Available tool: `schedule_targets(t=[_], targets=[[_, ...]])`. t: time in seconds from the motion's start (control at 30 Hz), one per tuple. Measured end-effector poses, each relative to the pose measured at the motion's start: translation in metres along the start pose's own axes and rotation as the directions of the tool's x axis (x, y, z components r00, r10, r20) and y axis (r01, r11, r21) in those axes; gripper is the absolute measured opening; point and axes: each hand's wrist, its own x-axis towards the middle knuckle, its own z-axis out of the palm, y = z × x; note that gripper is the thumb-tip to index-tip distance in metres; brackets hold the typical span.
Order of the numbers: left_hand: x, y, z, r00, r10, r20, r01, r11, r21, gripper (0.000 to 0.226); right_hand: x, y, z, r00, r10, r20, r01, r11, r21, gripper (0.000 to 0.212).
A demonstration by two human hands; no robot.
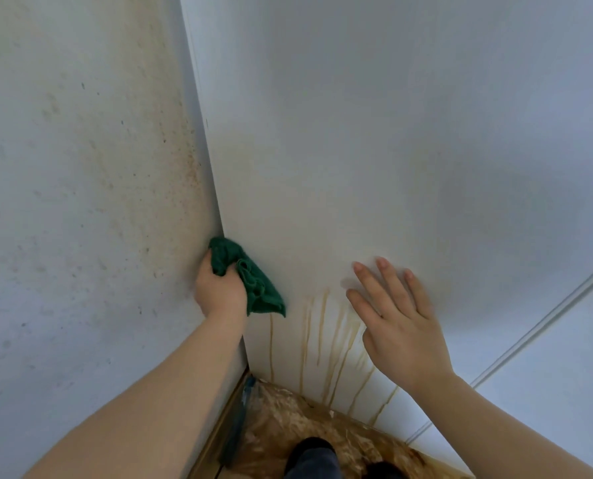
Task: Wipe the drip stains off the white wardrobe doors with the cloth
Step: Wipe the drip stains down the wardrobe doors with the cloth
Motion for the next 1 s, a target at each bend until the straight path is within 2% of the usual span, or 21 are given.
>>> schedule_targets(t=[0.07,0.17,0.23,0.3,0.37,0.43,0.5,0.57,0.63,0.7,0.73,0.8,0.87,0.93,1.0], targets=[[-0.003,0.026,0.000,0.998,0.060,0.007,-0.059,0.996,-0.063,0.044,0.001,-0.003,-0.006,1.000,0.029,0.006,-0.029,0.999,0.017,0.044],[-0.005,0.094,0.003,0.955,0.295,0.000,-0.290,0.938,-0.188,0.050,0.003,-0.002,-0.010,0.999,0.026,0.046,-0.026,1.000,-0.004,0.045],[-0.002,0.120,0.005,0.902,0.431,-0.018,-0.430,0.893,-0.135,0.051,0.002,0.002,-0.011,0.998,0.012,0.060,-0.012,1.000,0.000,0.045],[-0.004,0.112,0.005,0.883,0.469,-0.032,-0.470,0.878,-0.086,0.051,0.000,0.003,-0.010,0.998,0.002,0.062,-0.001,1.000,-0.005,0.046],[-0.007,0.070,0.004,0.939,0.344,0.000,-0.343,0.937,-0.065,0.049,0.001,0.000,-0.010,0.998,0.008,0.061,-0.008,1.000,-0.003,0.047],[0.001,0.007,-0.005,0.993,0.074,0.086,-0.080,0.995,0.063,0.040,0.001,-0.001,-0.008,0.998,0.008,0.058,-0.008,1.000,-0.001,0.046],[0.014,-0.039,-0.012,0.950,-0.232,0.207,0.204,0.967,0.150,0.032,0.002,0.001,-0.007,0.999,0.007,0.051,-0.008,1.000,0.007,0.046],[0.016,-0.052,-0.010,0.894,-0.396,0.211,0.403,0.915,0.010,0.033,0.002,0.006,-0.008,0.998,-0.018,0.056,0.017,1.000,0.007,0.046],[0.002,-0.027,-0.002,0.896,-0.406,0.181,0.433,0.890,-0.145,0.030,0.001,0.009,-0.010,0.998,-0.022,0.062,0.023,1.000,-0.005,0.045],[-0.017,0.002,0.007,0.936,-0.295,0.191,0.338,0.906,-0.254,0.029,0.001,0.009,-0.011,0.997,-0.026,0.067,0.026,1.000,0.002,0.045],[-0.030,0.014,0.010,0.954,-0.221,0.201,0.272,0.921,-0.280,0.036,0.001,0.007,-0.010,0.997,-0.022,0.068,0.022,1.000,0.009,0.045],[-0.052,0.024,0.018,0.974,-0.087,0.207,0.143,0.951,-0.273,0.048,0.000,0.005,-0.009,0.999,-0.008,0.048,0.007,1.000,0.016,0.046],[-0.061,0.014,0.029,0.988,-0.035,0.149,0.065,0.977,-0.201,0.046,0.002,0.003,-0.008,1.000,0.020,0.015,-0.020,0.999,0.025,0.049],[-0.065,-0.003,0.032,0.991,-0.080,0.109,0.098,0.980,-0.172,0.041,0.005,-0.002,-0.010,0.997,0.076,-0.025,-0.074,0.995,0.073,0.052],[-0.066,-0.020,0.029,0.955,-0.264,0.133,0.281,0.950,-0.133,0.036,0.006,-0.007,-0.015,0.987,0.144,-0.073,-0.135,0.983,0.121,0.051]])
